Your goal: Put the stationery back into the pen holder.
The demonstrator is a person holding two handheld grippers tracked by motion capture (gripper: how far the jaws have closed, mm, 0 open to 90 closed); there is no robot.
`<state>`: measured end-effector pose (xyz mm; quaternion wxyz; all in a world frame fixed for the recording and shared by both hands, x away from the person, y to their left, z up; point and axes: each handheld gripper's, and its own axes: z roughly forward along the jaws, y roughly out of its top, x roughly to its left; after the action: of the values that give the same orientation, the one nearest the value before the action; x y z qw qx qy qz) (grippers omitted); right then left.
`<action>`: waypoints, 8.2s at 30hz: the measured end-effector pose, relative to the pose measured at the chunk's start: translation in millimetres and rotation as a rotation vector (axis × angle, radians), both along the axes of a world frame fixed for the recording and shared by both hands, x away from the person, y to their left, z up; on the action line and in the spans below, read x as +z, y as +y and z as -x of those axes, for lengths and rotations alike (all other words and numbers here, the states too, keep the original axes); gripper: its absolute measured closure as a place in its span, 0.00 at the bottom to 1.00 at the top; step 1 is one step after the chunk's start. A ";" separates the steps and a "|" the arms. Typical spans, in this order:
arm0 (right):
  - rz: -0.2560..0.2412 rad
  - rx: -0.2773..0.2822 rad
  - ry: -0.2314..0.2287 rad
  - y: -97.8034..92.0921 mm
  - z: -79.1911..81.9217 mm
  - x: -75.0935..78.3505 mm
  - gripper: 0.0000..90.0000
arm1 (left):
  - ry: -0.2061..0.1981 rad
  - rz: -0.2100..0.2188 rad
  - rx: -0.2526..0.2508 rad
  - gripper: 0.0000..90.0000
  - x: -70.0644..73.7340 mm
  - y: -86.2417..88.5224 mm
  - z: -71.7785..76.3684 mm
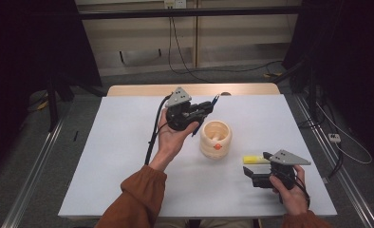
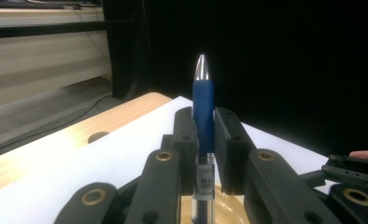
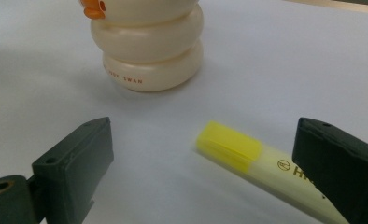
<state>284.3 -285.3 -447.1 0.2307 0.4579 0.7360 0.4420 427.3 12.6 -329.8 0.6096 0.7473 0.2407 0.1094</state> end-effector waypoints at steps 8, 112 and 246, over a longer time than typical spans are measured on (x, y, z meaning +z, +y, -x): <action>0.001 0.002 -0.001 0.1 -0.1 -0.1 0.06 | 0.001 0.025 -0.012 0.89 -2.9 -13.3 -5.1; 0.016 0.009 -0.015 -6.0 3.0 7.2 0.09 | 0.144 -0.262 0.195 0.08 -69.0 144.8 46.5; 0.150 0.004 0.411 -59.2 -33.9 5.8 1.00 | 0.123 -0.254 0.318 0.08 -98.1 201.2 113.0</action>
<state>318.2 -344.5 -441.3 0.1086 0.5185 0.7993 0.2838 314.3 213.7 -427.9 0.4696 0.7761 0.3767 0.1878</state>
